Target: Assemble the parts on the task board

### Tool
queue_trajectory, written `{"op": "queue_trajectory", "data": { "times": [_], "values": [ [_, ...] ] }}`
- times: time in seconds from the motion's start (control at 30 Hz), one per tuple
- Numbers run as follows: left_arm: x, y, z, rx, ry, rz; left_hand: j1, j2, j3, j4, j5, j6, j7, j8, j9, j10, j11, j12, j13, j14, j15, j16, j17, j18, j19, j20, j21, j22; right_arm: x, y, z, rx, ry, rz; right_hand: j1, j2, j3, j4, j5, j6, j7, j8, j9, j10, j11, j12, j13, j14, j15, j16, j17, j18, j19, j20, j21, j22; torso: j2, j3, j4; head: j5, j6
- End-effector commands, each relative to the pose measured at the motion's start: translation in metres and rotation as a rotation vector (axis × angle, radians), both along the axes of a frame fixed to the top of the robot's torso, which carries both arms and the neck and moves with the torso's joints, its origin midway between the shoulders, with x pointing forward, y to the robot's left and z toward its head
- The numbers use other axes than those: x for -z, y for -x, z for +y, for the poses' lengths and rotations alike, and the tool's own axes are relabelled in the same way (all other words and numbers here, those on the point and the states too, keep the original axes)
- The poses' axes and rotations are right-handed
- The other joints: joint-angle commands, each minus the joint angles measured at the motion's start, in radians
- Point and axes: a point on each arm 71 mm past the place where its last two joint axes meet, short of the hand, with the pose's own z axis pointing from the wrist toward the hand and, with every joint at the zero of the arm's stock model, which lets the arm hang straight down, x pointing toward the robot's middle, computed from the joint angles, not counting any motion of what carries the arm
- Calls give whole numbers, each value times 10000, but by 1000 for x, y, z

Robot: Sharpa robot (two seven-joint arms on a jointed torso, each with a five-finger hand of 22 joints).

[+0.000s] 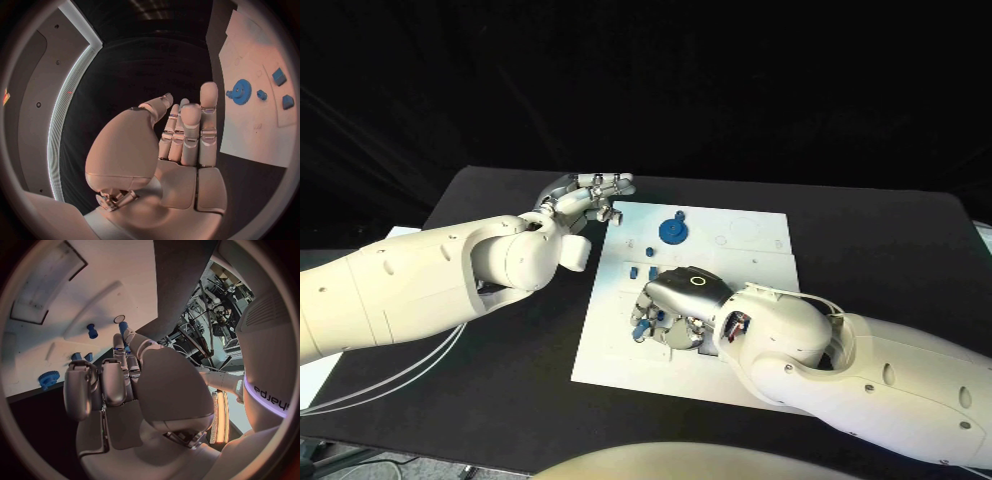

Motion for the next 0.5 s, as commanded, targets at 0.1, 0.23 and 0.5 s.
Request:
{"op": "queue_trajectory", "data": {
  "times": [0.1, 0.23, 0.5],
  "values": [
    [-1, 0, -3, 183, 103, -61, 11, 87, -69, 8, 61, -68, 7, 56, -3, -66, -31, 64, -11, -69, -31, 4, -13, 93, -35, -2, -24, -14, 5, 1, 1, -197, 563, 205, -34, 44, 49, 22, 67, -14, 90, 65, 177, -69, -28, -71, -5, 398, -33, 5, -13, -67, 18, -9, -13, 309, 4, 9, -16, -4, -11],
    [-1, 1, -3, 187, 105, -61, 11, 87, -69, 8, 61, -68, 7, 56, -3, -66, -31, 64, -11, -69, -31, 4, -13, 93, -35, -2, -24, -14, 8, -2, 0, -39, 771, 116, -53, 47, 43, 28, 66, -17, 93, 61, 180, -69, -22, -82, -5, 395, -29, -1, -25, -64, 9, -8, -24, 294, 5, 3, -4, -22, -18],
    [-1, 0, -2, 179, 101, -61, 11, 87, -69, 8, 61, -68, 7, 56, -3, -66, -31, 64, -11, -69, -31, 4, -13, 93, -35, -2, -24, -14, 10, -3, 1, 112, 976, -127, -82, 59, 38, 37, 66, -23, 95, 54, 185, -68, -17, -101, -6, 389, -23, -12, -46, -60, -1, -5, -36, 278, 0, 5, 1, -15, -41]
  ]
}}
